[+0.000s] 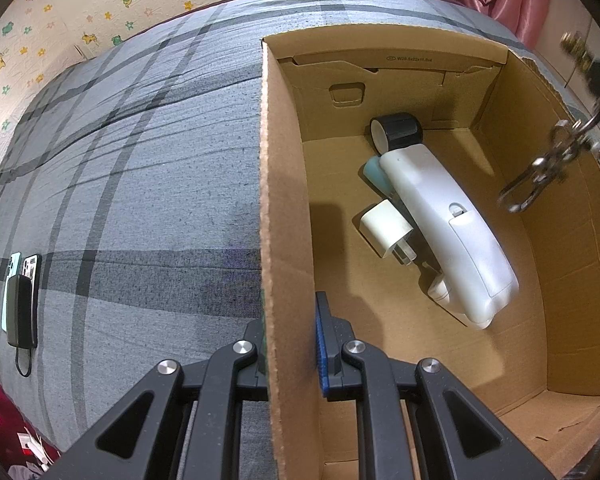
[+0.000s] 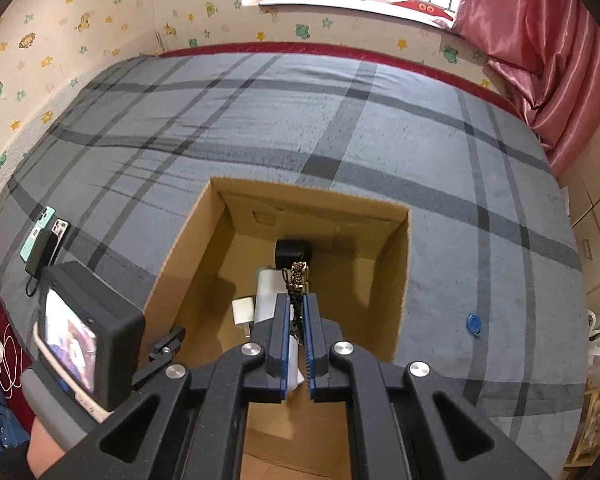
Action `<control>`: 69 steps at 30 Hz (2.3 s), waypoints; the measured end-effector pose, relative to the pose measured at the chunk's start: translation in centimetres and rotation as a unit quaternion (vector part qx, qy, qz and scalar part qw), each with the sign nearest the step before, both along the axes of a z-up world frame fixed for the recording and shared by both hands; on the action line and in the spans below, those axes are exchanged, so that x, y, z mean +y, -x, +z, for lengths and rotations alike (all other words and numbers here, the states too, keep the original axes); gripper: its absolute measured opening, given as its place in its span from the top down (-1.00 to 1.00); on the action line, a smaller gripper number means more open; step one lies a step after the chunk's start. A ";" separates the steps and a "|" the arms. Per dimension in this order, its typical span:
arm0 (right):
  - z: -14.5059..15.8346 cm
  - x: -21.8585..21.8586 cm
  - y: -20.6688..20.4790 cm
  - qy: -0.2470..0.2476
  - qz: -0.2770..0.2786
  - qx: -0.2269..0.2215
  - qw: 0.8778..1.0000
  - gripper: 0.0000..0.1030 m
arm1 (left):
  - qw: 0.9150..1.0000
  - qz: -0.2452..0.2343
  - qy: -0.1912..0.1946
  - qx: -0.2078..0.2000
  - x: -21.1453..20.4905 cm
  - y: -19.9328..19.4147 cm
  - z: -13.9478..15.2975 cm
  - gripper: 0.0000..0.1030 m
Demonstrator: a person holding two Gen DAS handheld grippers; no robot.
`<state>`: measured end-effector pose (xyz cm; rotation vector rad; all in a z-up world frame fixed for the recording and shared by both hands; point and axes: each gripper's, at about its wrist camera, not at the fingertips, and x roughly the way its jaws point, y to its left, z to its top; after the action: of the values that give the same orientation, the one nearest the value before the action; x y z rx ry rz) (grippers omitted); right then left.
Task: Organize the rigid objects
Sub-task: 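Lift the keychain with the right gripper and carry it over the box, then lower the keychain into the box and open the right gripper, then move the right gripper back toward the blue tag on the bed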
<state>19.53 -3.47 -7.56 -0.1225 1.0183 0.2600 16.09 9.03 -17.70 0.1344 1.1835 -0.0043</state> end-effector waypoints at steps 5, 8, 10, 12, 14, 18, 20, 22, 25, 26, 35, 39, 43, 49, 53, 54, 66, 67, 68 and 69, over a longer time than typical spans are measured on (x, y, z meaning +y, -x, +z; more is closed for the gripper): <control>-2.3 0.6 -0.4 0.009 0.001 0.020 1.000 0.91 | 1.000 -0.001 -0.001 0.000 -0.1 0.0 0.0 0.71; -4.0 0.9 -0.4 0.013 0.005 0.034 0.999 0.91 | 1.000 0.000 -0.001 0.001 -0.1 -0.1 -0.1 0.71; -4.8 1.1 -0.5 0.011 0.005 0.043 0.999 0.91 | 1.000 0.000 -0.002 0.001 -0.1 -0.1 -0.1 0.71; -5.8 1.1 -0.6 0.009 0.003 0.054 0.998 0.91 | 1.000 0.000 -0.001 0.001 -0.2 -0.1 -0.1 0.71; -6.7 1.2 -0.7 0.007 0.003 0.064 0.998 0.91 | 1.000 0.000 -0.001 0.001 -0.2 -0.1 -0.1 0.71; -8.4 1.4 -0.8 0.011 0.001 0.080 0.997 0.90 | 1.000 0.000 -0.001 0.002 -0.2 -0.1 0.0 0.71; -9.1 1.5 -0.8 0.013 -0.001 0.086 0.996 0.91 | 1.000 0.000 -0.001 0.002 -0.1 -0.2 0.0 0.71; -9.7 1.4 -1.0 0.009 -0.002 0.095 0.995 1.00 | 1.000 0.000 -0.001 0.002 -0.1 -0.2 0.1 0.71; -10.1 1.4 -1.0 0.012 -0.003 0.096 0.995 1.00 | 1.000 0.000 -0.002 0.002 -0.1 -0.2 0.0 0.71; -10.1 1.3 -1.0 0.010 -0.003 0.097 0.995 1.00 | 1.000 0.000 -0.002 0.002 -0.1 -0.2 0.0 0.71; -10.0 1.0 -1.0 0.005 -0.002 0.097 0.995 1.00 | 1.000 -0.001 -0.003 0.002 -0.1 -0.2 0.1 0.71; -9.9 0.7 -1.0 -0.005 -0.003 0.101 0.995 0.98 | 1.000 0.000 -0.002 0.002 -0.1 -0.2 0.1 0.71; -9.7 0.7 -0.9 -0.011 -0.002 0.099 0.995 0.96 | 1.000 -0.001 -0.004 0.002 -0.2 -0.2 0.1 0.71; -9.0 0.8 -0.3 0.000 0.003 0.081 0.997 0.22 | 1.000 0.000 -0.003 0.002 -0.1 -0.2 0.1 0.71; -7.9 0.6 0.0 0.004 0.001 0.064 0.998 0.12 | 1.000 -0.001 -0.005 0.002 -0.2 -0.2 0.1 0.71; -7.7 0.6 0.1 0.006 0.000 0.060 0.998 0.06 | 1.000 -0.001 -0.005 0.002 -0.2 -0.2 0.1 0.71; -5.0 -0.8 0.6 0.009 -0.016 0.022 1.000 -0.89 | 1.000 -0.001 -0.006 0.002 -0.2 -0.2 0.1 0.71; -4.9 -0.9 0.6 0.005 -0.016 0.022 1.000 -0.93 | 1.000 -0.001 -0.006 0.002 -0.2 -0.1 0.1 0.71; -4.7 -1.2 0.7 0.005 -0.018 0.018 1.000 -0.95 | 1.000 -0.001 -0.006 0.002 -0.2 -0.1 0.1 0.71; -4.5 -1.3 0.7 0.006 -0.020 0.014 1.000 -0.96 | 1.000 -0.001 -0.006 0.002 -0.2 -0.1 0.1 0.71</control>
<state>18.81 -4.76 -12.06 -0.1103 1.0500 0.2194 16.21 8.78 -17.60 0.1456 1.1879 0.0015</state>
